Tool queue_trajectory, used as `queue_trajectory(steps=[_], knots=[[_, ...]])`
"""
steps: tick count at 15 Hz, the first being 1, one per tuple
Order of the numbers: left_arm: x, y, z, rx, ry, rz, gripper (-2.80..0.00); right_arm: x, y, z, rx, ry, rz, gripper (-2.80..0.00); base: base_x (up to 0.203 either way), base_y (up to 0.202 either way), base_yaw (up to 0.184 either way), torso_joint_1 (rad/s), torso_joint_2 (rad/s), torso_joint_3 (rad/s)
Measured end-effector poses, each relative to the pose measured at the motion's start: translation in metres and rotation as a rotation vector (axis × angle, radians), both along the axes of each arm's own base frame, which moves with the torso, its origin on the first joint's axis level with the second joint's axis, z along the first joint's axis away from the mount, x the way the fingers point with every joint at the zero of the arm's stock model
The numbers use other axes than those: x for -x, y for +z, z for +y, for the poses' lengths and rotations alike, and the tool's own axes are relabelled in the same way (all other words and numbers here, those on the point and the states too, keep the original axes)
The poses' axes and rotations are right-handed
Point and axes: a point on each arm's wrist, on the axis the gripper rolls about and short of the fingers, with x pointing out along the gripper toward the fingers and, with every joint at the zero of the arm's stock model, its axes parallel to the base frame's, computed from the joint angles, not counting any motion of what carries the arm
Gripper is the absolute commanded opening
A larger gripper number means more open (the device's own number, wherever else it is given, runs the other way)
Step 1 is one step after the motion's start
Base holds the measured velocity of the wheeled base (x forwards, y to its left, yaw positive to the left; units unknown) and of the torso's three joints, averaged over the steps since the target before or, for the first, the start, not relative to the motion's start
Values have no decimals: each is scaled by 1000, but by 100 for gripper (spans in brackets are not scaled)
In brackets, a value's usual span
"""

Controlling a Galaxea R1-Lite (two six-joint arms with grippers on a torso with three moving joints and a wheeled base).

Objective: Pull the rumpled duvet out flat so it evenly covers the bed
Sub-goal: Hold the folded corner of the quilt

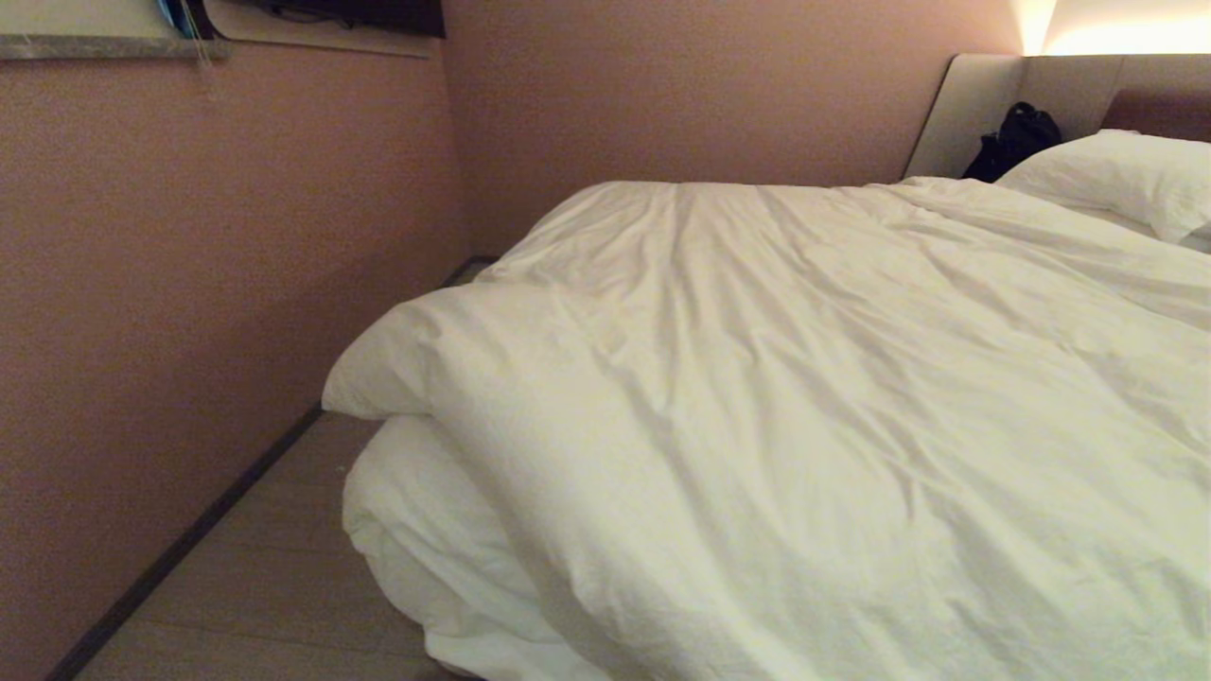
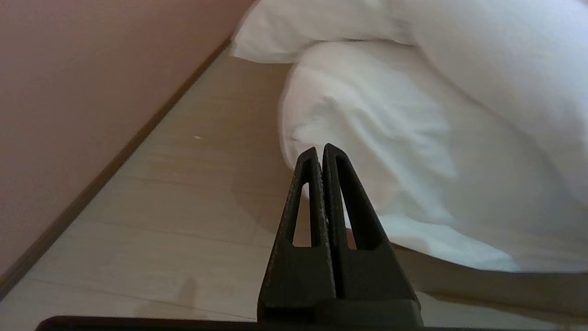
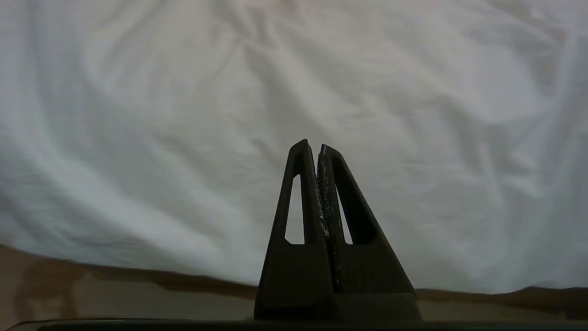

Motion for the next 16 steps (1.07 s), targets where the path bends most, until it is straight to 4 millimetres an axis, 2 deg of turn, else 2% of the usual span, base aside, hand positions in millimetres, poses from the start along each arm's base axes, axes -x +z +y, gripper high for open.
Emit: queue_trajectory(steps=[16], knots=[[0,0,0,-5,1,0,-280,0,0,0,0,-1,0,-280,0,0,0,0,0,0]])
